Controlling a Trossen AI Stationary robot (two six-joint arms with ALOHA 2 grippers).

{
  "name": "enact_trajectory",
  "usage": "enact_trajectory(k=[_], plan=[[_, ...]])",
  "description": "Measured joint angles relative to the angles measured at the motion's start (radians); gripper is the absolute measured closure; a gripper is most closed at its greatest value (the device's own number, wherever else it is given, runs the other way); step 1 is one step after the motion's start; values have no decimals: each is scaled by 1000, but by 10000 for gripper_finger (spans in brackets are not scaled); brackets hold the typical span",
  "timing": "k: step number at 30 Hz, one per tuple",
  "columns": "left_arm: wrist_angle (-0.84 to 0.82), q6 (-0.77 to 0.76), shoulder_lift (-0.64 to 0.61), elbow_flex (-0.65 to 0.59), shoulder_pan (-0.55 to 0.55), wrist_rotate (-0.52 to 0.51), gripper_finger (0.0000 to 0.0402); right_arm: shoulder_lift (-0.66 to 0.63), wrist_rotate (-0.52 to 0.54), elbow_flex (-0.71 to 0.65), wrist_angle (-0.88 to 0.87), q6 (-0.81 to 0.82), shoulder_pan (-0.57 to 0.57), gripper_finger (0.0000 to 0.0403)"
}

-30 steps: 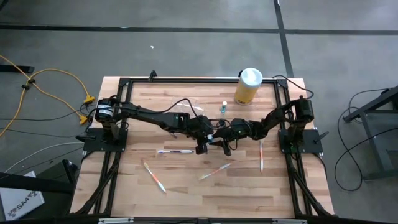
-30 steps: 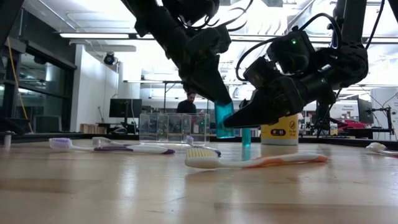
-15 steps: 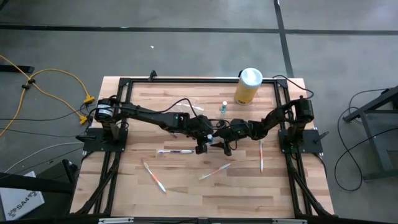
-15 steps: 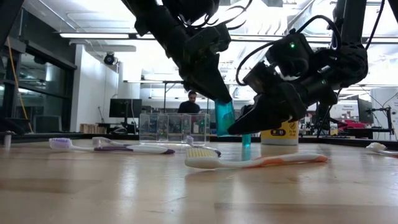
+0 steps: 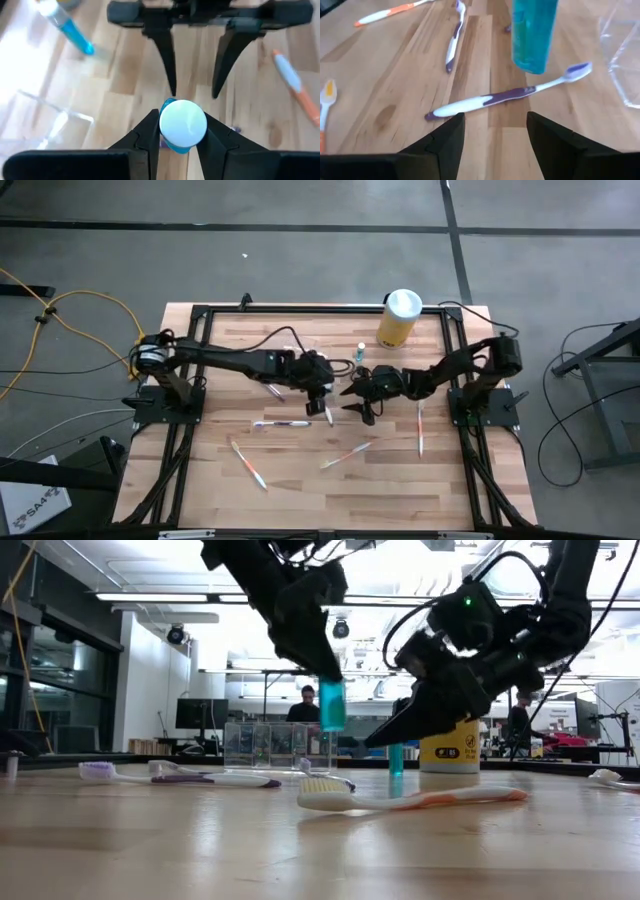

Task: Pick & Place toothbrushing station
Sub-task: Put the bottom blue mouthwash into the transparent organizer

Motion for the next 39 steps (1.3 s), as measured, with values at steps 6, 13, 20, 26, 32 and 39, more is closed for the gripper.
enact_trajectory(k=[6, 13, 20, 26, 32, 39], plan=[[-54, 5, -43, 0, 47, -48, 313, -76, 0, 0, -68, 2, 5, 198], [-155, 4, -83, 0, 106, -142, 313, -97, 10, 0, -116, 27, 26, 198], [-163, 51, -139, -2, 134, -141, 313, -96, 26, 0, -121, 55, 51, 198], [-182, 61, -164, -1, 183, -141, 313, -96, 26, 0, -117, 88, 51, 198], [-198, 66, -158, -16, 247, -137, 313, -99, 26, 0, -111, 91, 66, 198], [-164, 77, -158, -62, 296, -70, 313, -100, 26, 0, -98, 91, 83, 198]])
